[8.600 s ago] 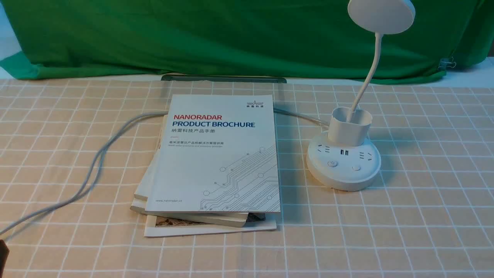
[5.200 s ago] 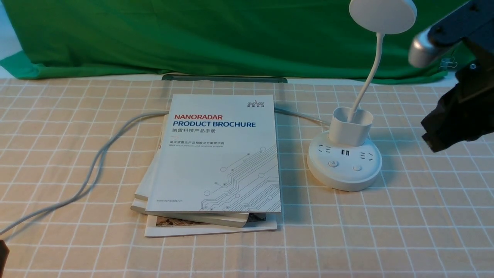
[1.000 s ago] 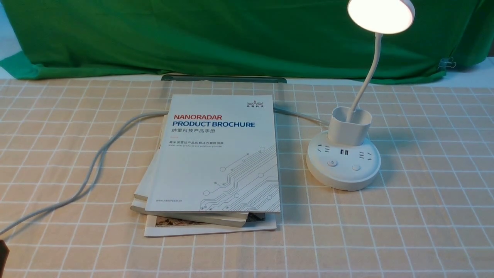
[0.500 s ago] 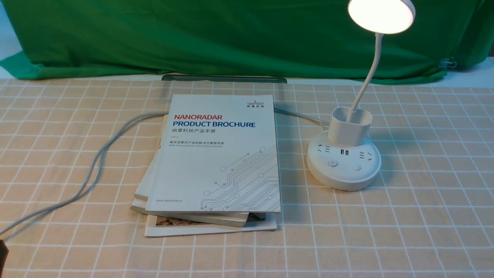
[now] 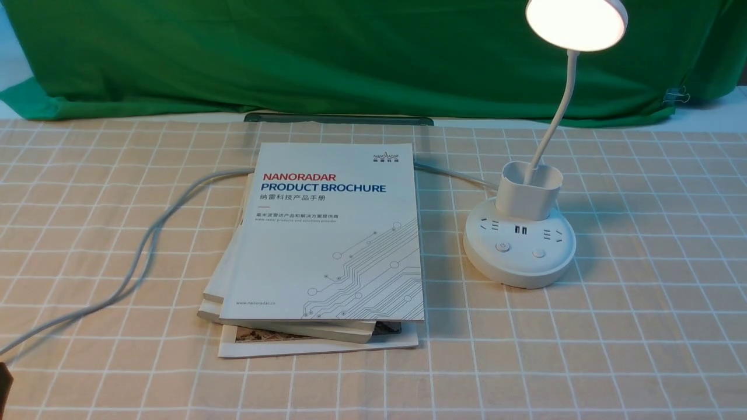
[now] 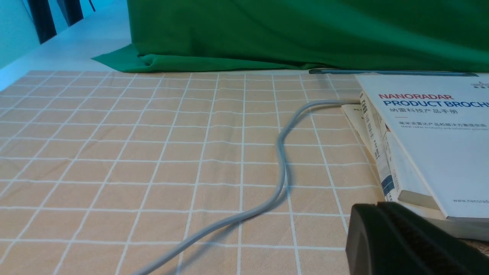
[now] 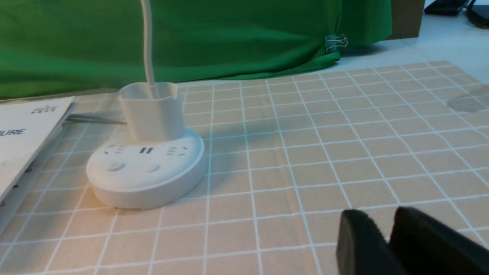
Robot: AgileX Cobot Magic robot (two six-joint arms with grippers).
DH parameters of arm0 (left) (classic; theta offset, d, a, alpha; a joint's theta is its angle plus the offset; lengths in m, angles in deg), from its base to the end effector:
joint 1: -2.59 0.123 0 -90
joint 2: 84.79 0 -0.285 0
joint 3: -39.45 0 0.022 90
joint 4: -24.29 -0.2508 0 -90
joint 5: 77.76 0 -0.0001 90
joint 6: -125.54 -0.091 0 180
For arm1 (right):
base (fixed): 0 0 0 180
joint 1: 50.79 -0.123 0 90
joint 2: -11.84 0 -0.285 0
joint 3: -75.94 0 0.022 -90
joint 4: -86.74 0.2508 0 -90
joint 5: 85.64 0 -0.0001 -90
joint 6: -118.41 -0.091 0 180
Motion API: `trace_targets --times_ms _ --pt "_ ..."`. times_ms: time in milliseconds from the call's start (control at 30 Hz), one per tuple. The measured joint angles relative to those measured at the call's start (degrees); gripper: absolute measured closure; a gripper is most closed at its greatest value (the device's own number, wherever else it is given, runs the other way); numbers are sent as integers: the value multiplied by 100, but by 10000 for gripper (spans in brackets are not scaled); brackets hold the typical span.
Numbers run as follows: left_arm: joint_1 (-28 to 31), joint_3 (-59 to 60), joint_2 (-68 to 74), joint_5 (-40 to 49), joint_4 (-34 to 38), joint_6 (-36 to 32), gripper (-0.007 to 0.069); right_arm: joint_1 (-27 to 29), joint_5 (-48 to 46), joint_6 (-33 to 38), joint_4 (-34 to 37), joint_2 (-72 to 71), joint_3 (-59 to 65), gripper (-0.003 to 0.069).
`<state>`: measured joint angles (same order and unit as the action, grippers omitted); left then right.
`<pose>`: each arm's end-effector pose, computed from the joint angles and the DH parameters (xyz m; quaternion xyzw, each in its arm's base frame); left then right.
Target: Turn on the table lamp on the light coffee tablecloth with your hand.
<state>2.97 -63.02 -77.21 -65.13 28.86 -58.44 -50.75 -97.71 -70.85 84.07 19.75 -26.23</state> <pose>0.0557 -0.0012 0.1916 0.0001 0.7530 -0.0071 0.6580 0.0563 -0.0009 0.1903 0.0472 0.7521 0.0342 0.6565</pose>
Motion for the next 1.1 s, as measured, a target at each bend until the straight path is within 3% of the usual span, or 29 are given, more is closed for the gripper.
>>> trace_targets --times_ms 1100 --pt "0 0 0 0 0 0 603 6 0 -3 0 0 0 422"
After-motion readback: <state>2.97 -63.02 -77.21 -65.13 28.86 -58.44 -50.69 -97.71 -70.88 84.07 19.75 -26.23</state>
